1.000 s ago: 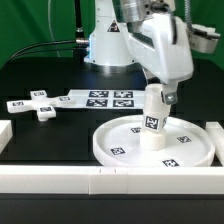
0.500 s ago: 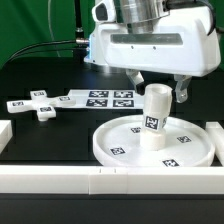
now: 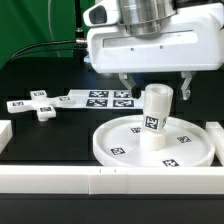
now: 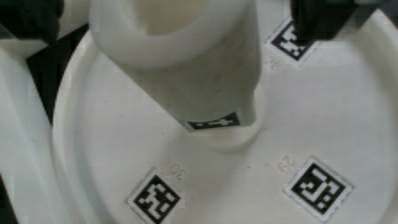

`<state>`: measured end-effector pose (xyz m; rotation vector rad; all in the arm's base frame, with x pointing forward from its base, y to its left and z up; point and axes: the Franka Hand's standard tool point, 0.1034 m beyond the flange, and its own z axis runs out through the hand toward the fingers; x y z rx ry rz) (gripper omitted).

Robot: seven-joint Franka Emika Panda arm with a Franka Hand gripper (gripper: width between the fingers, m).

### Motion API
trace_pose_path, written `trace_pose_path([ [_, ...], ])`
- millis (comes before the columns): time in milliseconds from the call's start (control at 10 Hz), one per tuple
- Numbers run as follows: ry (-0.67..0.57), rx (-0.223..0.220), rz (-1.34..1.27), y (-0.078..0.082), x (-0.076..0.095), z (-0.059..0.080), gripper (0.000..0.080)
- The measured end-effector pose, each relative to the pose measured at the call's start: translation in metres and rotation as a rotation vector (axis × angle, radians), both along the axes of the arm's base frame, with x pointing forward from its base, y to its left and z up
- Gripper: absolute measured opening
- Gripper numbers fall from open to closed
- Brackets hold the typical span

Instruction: Assemble round table

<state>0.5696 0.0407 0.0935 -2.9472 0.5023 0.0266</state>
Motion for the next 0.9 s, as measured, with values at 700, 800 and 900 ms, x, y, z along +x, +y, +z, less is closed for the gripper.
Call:
trace_pose_path([
  [700, -0.08, -0.028, 0.511, -0.002, -0.0014, -0.003, 0.0649],
  [800, -0.091, -0.042, 0.649, -0.0013, -0.0019, -0.0039, 0.0649],
  [900, -0.101, -0.046, 0.774, -0.0007, -0.003, -0.0061, 0.0649],
])
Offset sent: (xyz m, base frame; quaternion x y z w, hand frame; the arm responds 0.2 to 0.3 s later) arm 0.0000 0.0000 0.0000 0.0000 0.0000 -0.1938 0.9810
